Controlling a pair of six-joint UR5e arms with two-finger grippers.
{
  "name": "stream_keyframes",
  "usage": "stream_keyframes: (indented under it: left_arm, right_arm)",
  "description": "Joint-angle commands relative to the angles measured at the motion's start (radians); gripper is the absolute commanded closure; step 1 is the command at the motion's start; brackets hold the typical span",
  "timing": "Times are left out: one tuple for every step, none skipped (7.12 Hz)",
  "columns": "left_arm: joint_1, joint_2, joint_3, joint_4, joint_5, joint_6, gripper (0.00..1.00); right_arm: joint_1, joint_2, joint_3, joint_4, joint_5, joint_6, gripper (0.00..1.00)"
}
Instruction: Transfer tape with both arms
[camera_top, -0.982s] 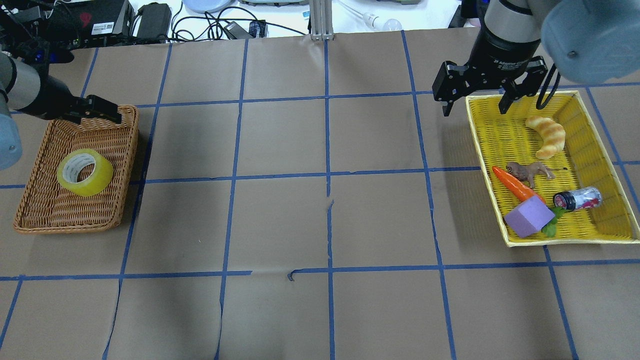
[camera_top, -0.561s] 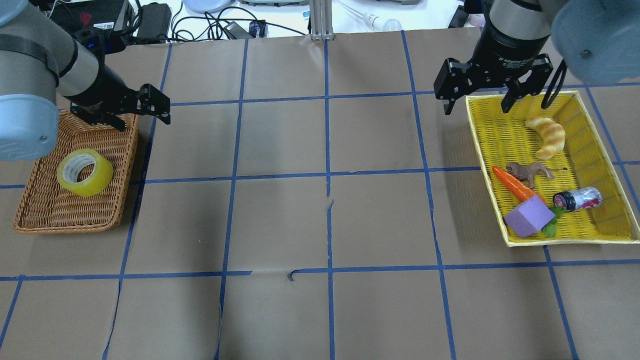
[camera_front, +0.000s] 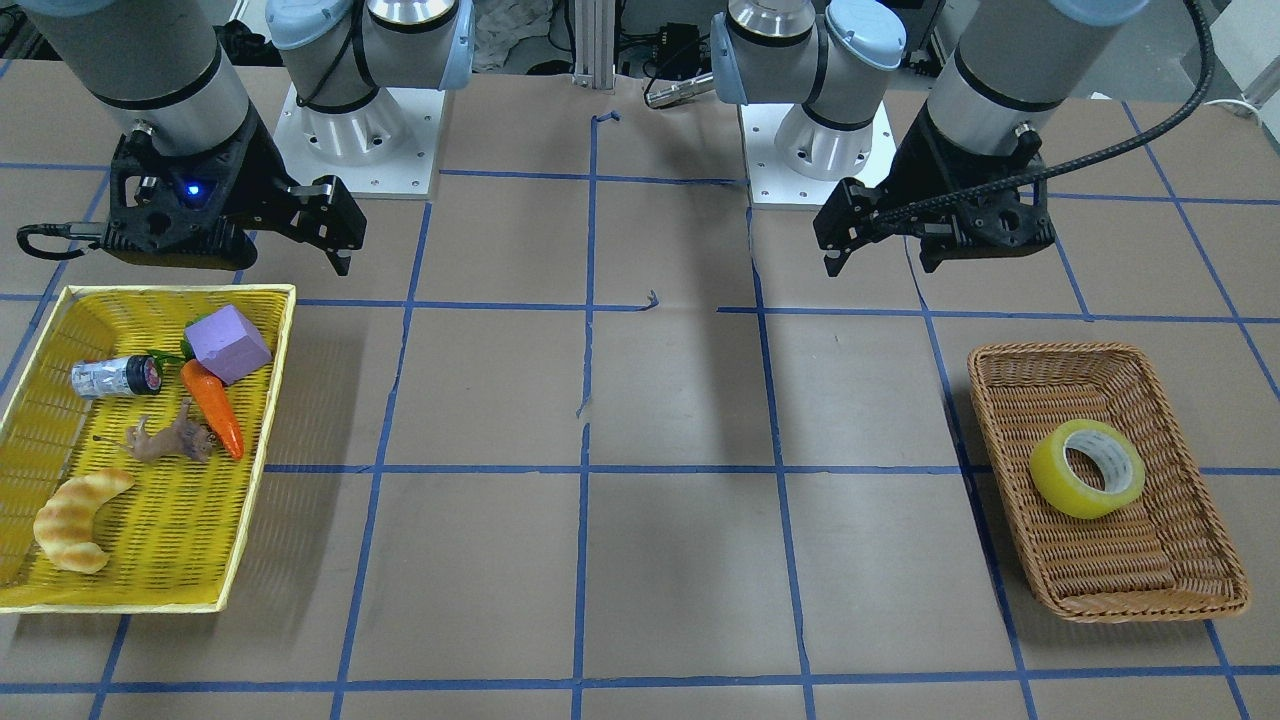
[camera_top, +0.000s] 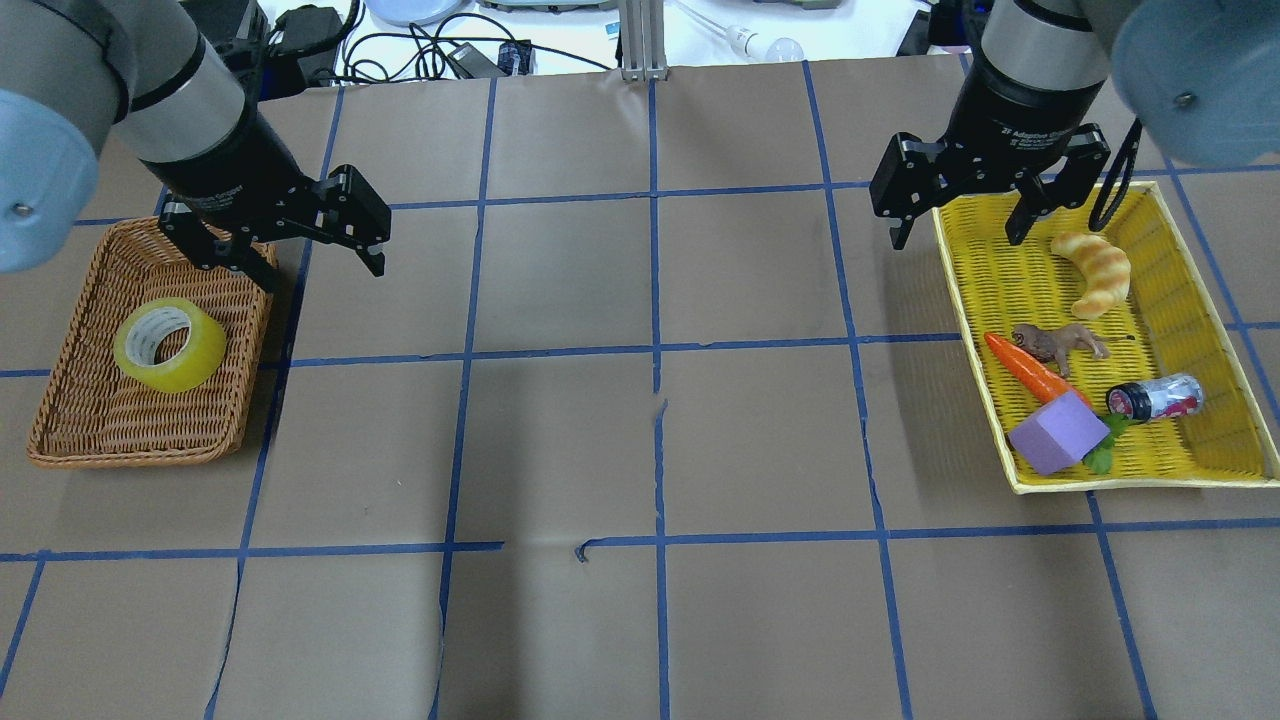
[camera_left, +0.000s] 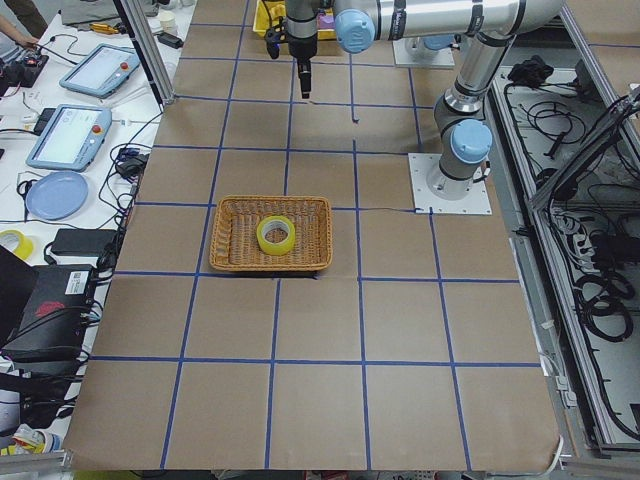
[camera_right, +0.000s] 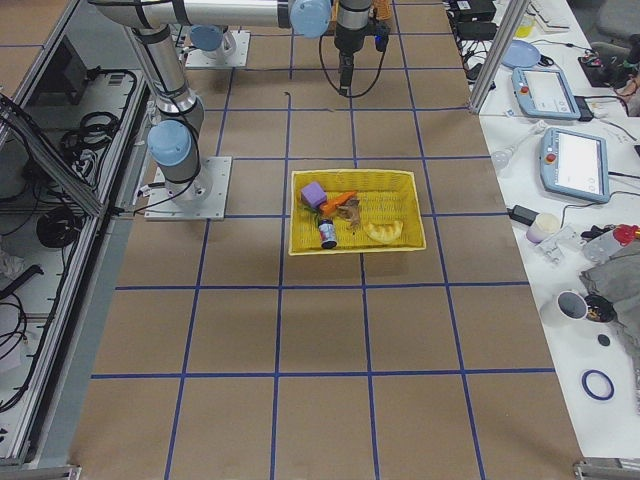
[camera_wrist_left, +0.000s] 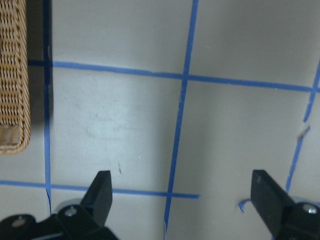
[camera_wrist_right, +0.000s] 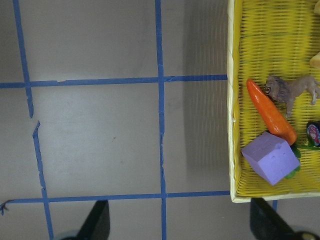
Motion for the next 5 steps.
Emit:
stream_keyframes:
  left_arm:
    - [-0.008,-0.004,0.068,-0.079,0.052,0.024,0.00]
    - [-0.010,-0.006,0.068,-0.076,0.052,0.038,0.00]
    - [-0.010,-0.007,0.066,-0.072,0.051,0.038,0.00]
    - [-0.011,-0.007,0.066,-0.070,0.040,0.040,0.00]
    - [-0.011,-0.007,0.065,-0.069,0.038,0.040,0.00]
  right_arm:
    - [0.001,-0.004,-0.001,0.001,0.002,-0.001,0.00]
    - [0.001,-0.006,-0.001,0.001,0.002,-0.001,0.00]
    - [0.001,-0.005,0.001,-0.002,0.002,-0.001,0.00]
    - [0.001,-0.005,0.001,-0.001,0.002,-0.001,0.00]
    - [0.001,-0.005,0.001,-0.001,0.001,-0.001,0.00]
